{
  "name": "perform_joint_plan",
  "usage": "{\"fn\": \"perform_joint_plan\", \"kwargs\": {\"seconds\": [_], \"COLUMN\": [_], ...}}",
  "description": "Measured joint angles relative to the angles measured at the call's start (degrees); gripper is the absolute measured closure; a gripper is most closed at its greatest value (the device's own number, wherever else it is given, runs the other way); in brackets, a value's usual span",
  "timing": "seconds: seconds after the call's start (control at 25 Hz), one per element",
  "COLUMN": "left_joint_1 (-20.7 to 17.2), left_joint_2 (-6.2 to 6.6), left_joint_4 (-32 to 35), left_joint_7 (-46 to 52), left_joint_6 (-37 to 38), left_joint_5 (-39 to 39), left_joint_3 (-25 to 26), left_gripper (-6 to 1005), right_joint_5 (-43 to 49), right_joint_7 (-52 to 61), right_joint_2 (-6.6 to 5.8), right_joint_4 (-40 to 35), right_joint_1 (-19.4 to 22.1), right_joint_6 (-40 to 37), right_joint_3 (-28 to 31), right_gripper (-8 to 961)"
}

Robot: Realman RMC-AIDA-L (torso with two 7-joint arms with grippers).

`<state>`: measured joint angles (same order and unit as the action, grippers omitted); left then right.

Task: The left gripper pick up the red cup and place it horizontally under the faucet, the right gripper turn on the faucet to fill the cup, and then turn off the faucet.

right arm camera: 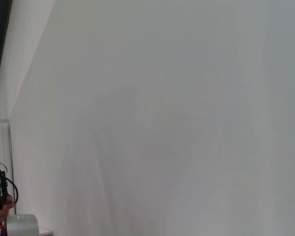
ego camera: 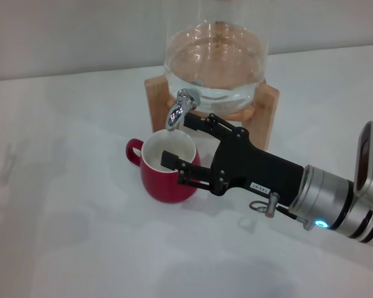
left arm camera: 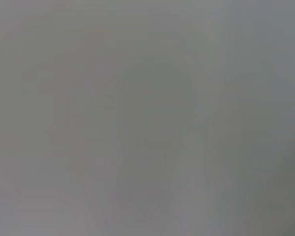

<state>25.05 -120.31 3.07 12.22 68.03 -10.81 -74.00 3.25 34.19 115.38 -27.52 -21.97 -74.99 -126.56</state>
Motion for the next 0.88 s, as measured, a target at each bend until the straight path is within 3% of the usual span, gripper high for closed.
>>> {"fn": "perform_joint_plan", "kwargs": {"seconds": [0.88], "left_joint_1": [0.16], "left_joint_2": [0.08], "left_joint_4": [0.1], "left_joint_7": [-0.09], "left_joint_6": [0.09], "left_joint_5": [0.0], "left_joint_3": [0.0], "left_gripper": [222], "right_joint_5": [1.26], "right_joint_7": [1.05], "right_joint_2": [-0.26], "right_joint_4": [-1.45], "right_joint_1": [1.72], "right_joint_6": [-4.4], "right_joint_3": [-0.79], "right_gripper": [83]}}
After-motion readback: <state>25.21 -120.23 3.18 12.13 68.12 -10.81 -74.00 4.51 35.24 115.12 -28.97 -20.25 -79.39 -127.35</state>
